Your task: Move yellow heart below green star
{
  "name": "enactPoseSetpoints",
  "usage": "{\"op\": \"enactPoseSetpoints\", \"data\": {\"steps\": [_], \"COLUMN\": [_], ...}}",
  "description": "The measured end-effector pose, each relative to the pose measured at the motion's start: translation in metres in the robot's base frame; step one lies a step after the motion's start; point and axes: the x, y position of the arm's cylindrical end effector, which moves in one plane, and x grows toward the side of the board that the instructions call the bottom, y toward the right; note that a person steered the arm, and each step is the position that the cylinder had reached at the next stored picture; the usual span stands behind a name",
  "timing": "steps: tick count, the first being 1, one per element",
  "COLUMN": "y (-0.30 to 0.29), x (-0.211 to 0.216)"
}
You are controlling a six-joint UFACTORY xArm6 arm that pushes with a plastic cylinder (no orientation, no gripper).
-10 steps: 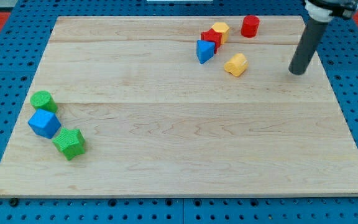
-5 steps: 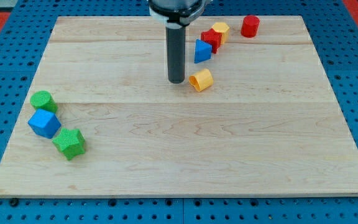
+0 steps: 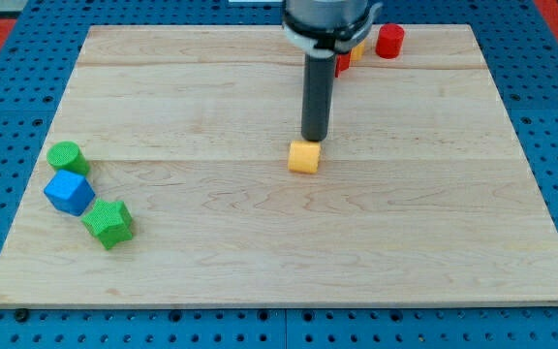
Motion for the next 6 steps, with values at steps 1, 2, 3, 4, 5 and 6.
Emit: {"op": "enactPoseSetpoints", "data": {"steps": [1,2,3,4,5,6], "y": [-0.002,-0.006,-0.040,-0.047,-0.058,-0.107], "x": [0.043,0.070,0.100,0.132,0.147,0.146]}}
